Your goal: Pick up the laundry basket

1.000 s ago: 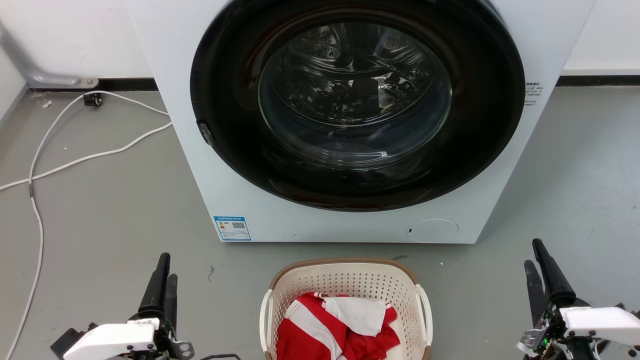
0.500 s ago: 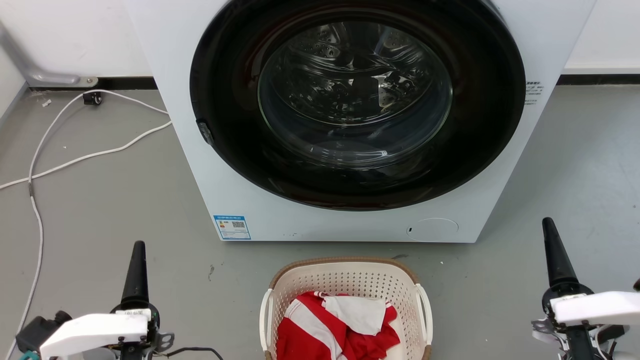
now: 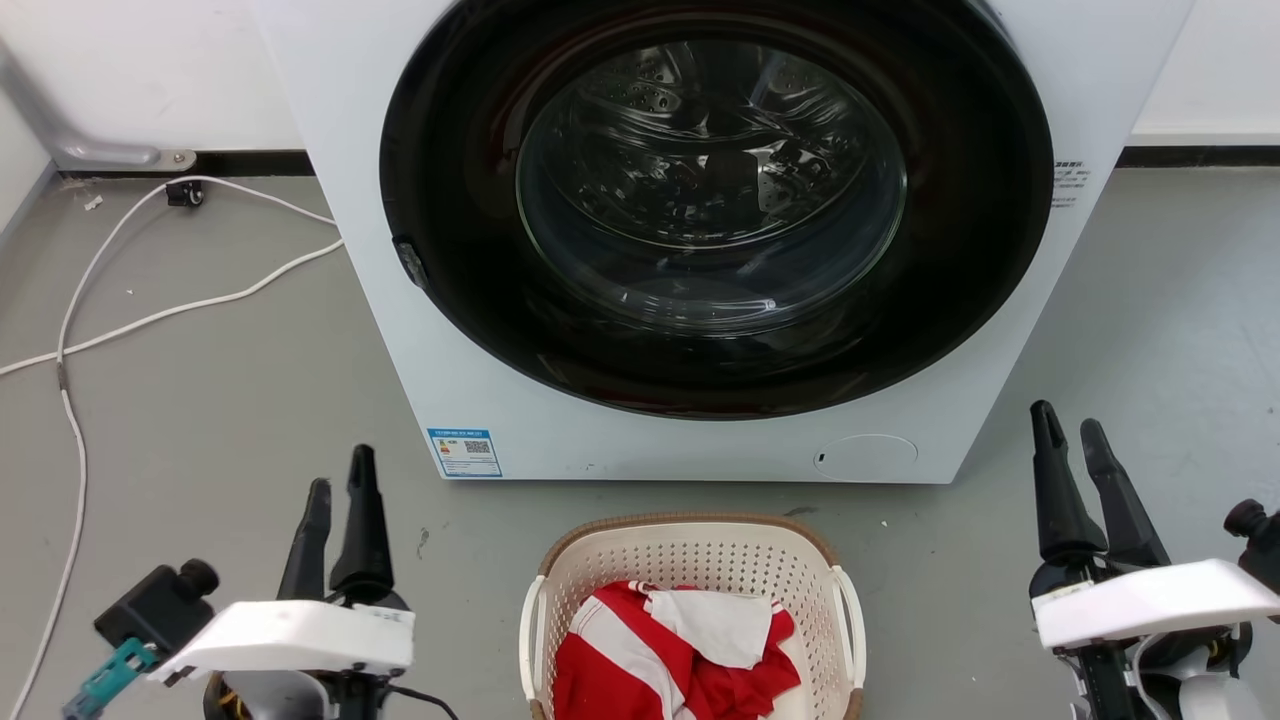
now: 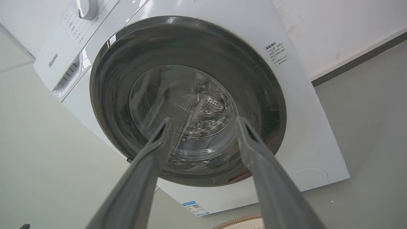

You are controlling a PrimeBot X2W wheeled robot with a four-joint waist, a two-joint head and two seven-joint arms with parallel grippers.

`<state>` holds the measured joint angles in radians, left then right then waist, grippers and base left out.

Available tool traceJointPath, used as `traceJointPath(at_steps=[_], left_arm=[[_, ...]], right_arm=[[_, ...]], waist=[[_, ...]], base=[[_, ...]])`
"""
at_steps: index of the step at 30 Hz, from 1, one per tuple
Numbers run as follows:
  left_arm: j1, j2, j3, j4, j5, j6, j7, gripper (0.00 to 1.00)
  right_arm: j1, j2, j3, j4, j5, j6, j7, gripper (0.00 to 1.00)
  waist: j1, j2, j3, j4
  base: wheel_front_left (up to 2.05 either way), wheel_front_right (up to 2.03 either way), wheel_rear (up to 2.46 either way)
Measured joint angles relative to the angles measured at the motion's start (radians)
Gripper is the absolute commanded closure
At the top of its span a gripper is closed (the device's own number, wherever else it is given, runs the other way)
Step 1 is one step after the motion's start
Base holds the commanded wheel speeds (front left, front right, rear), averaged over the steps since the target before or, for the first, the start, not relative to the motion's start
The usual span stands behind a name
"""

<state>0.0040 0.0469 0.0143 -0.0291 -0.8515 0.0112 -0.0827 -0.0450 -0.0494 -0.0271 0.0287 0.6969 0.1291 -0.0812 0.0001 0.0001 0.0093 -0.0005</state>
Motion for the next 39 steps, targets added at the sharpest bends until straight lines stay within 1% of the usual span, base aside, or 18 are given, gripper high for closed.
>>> traceJointPath(at_steps=[7,10,14,16,18,26,30,39], left_arm=[[0.006,0.0,-0.07,-0.039,0.164,0.017,-0.021,0.0],[0.009,0.001,-0.094,-0.049,0.212,0.025,-0.029,0.0],[0.011,0.021,-0.126,-0.058,0.285,0.047,-0.041,0.0],[0.012,0.033,-0.15,-0.062,0.315,0.062,-0.045,0.0],[0.012,0.042,-0.172,-0.065,0.338,0.076,-0.053,0.0],[0.011,0.093,-0.259,-0.069,0.434,0.144,-0.072,0.0],[0.01,0.113,-0.303,-0.066,0.472,0.174,-0.082,0.0],[0.006,0.147,-0.382,-0.036,0.539,0.212,-0.104,0.0]], right_arm=[[0.012,0.0,0.037,-0.017,-0.141,0.0,-0.023,0.0],[0.015,0.0,0.04,-0.026,-0.186,0.0,-0.033,0.0],[0.022,0.0,0.044,-0.033,-0.249,0.0,-0.043,0.0],[0.026,0.0,0.045,-0.03,-0.259,0.0,-0.048,0.0],[0.034,0.0,0.046,-0.021,-0.263,0.0,-0.053,0.0],[0.034,0.0,0.044,-0.014,-0.364,0.0,-0.074,0.0],[0.037,0.0,0.046,0.002,-0.371,0.0,-0.085,0.0],[0.039,0.0,0.024,0.029,-0.471,0.0,-0.105,0.0]], waist=[[0.0,0.0,0.003,-0.002],[0.0,0.0,0.004,-0.003],[0.0,0.0,0.004,-0.006],[0.0,0.0,0.003,-0.007],[0.0,0.0,0.004,-0.008],[0.0,0.0,0.01,-0.01],[0.0,0.0,0.015,-0.011],[0.0,0.0,0.015,-0.015]], base=[[0.0,0.0,0.0],[0.0,0.0,0.0],[0.0,0.0,0.0],[0.0,0.0,0.0],[0.0,0.0,0.0],[0.0,0.0,0.0],[0.0,0.0,0.0],[0.0,0.0,0.0]])
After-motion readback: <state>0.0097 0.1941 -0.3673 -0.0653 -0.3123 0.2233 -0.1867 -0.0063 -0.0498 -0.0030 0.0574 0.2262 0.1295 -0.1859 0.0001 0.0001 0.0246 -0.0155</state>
